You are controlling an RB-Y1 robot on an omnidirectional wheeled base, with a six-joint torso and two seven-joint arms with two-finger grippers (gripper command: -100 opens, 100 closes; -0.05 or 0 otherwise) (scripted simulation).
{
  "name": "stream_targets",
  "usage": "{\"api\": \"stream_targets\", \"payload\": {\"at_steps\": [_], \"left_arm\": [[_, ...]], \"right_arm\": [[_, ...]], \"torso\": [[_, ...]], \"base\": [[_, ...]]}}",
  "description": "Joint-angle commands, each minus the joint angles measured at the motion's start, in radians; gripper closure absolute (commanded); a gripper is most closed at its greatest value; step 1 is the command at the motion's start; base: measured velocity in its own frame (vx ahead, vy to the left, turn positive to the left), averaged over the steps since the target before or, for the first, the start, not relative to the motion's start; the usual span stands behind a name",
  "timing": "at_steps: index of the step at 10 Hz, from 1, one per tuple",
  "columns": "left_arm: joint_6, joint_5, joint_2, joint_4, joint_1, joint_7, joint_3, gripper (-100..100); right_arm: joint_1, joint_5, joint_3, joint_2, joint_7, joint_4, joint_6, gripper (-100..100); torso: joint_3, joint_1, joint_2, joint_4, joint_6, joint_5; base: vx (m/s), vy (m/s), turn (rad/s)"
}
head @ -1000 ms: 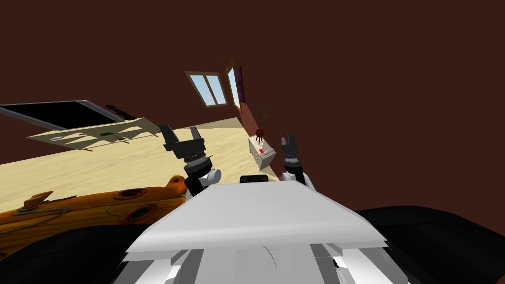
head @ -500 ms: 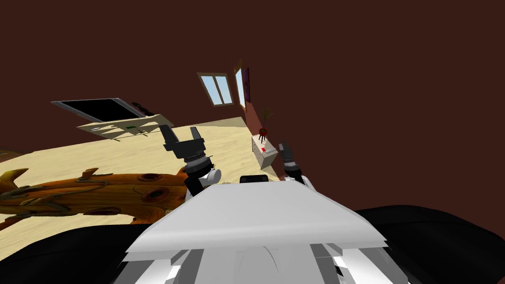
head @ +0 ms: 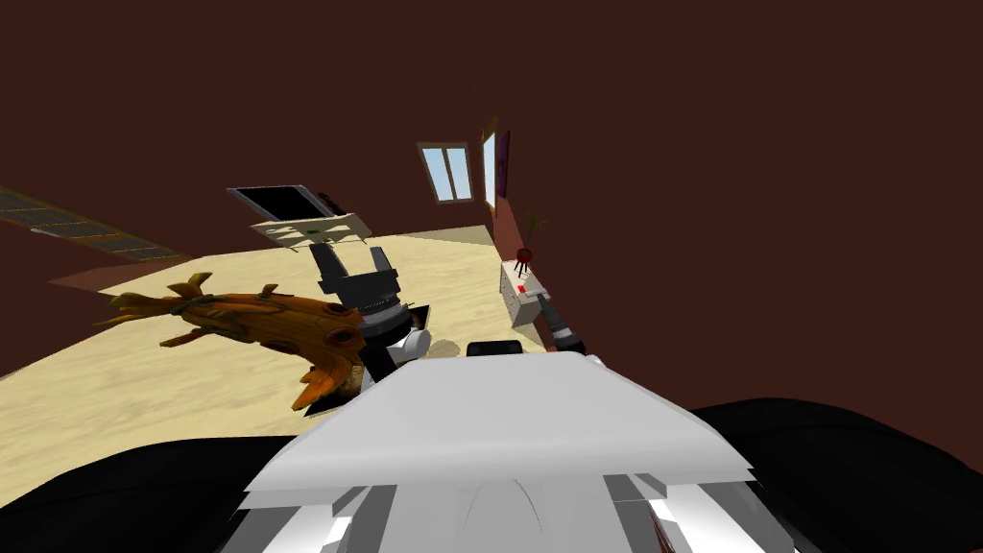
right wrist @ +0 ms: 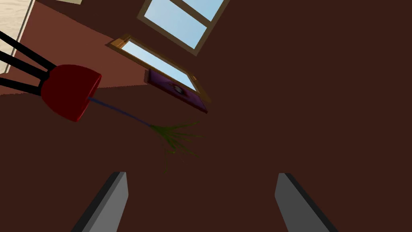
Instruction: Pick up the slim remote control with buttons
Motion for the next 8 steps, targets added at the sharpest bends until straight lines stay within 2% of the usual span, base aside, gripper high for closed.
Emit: {"api": "stream_targets", "payload": {"at_steps": [1,3,4,5,6,7,8], "left_arm": [[0.000,0.000,0.000,0.000,0.000,0.000,0.000,0],[0.000,0.000,0.000,0.000,0.000,0.000,0.000,0],[0.000,0.000,0.000,0.000,0.000,0.000,0.000,0],[0.000,0.000,0.000,0.000,0.000,0.000,0.000,0],[0.000,0.000,0.000,0.000,0.000,0.000,0.000,0],[0.000,0.000,0.000,0.000,0.000,0.000,0.000,0],[0.000,0.000,0.000,0.000,0.000,0.000,0.000,0]], "right_arm": [[0.006,0.009,0.003,-0.018,0.009,0.030,-0.004,-100],[0.030,0.053,0.030,-0.081,0.048,0.109,-0.008,-100],[0.030,0.053,0.030,-0.081,0.048,0.130,-0.008,-100],[0.039,0.075,0.044,-0.112,0.068,0.165,-0.009,-100],[0.039,0.075,0.044,-0.112,0.068,0.189,-0.009,-100],[0.047,0.096,0.058,-0.143,0.087,0.224,-0.009,-100],[0.047,0.096,0.058,-0.143,0.087,0.247,-0.009,-100]], "torso": [[0.000,0.000,0.000,0.000,0.000,0.000],[-0.001,0.000,-0.002,-0.001,0.000,0.000],[-0.001,0.000,-0.001,0.000,0.000,0.000],[-0.001,0.000,-0.001,0.000,0.000,0.000],[-0.001,0.000,-0.001,0.000,0.000,0.000],[-0.001,-0.001,-0.002,0.000,0.001,0.000],[-0.002,-0.001,-0.003,-0.001,0.000,0.000]], "base": [[-0.050,-0.011,0.172],[-0.071,-0.008,0.372],[-0.078,-0.015,0.289],[-0.077,-0.006,0.388],[-0.054,-0.010,0.198],[-0.040,-0.011,0.360],[-0.032,-0.013,0.274]]}}
